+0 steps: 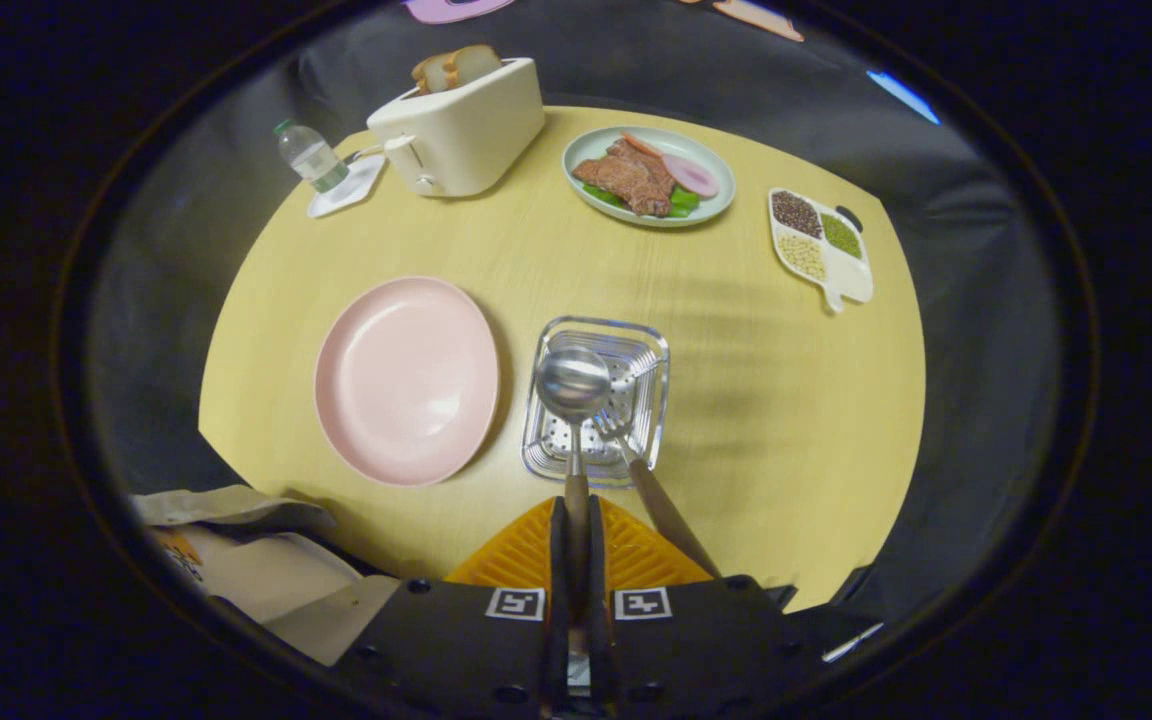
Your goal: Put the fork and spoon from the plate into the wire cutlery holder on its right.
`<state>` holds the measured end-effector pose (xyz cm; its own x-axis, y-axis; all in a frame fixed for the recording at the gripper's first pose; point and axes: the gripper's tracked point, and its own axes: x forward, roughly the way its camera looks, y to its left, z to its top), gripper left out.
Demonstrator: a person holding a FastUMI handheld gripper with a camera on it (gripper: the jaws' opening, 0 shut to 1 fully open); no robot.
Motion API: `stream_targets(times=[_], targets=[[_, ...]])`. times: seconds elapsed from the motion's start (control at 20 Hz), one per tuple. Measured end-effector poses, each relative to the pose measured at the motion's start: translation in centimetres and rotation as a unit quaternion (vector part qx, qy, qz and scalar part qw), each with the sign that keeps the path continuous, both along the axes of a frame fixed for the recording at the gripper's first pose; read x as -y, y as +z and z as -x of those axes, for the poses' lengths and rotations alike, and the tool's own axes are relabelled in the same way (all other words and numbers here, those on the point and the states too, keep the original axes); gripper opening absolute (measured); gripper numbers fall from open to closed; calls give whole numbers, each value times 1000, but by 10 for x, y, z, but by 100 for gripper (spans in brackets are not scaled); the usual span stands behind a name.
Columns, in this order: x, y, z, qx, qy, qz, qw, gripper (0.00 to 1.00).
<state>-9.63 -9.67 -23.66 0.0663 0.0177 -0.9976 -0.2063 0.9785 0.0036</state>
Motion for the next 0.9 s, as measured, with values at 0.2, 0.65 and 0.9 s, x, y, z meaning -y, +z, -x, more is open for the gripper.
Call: stream_targets(times=[0.2, 0.65, 0.9], targets=[[-5, -1, -9, 13, -23, -10, 1000, 16], [-27, 12, -24, 116, -31, -25, 992, 74], [-48, 29, -22, 180, -42, -33, 982, 99]])
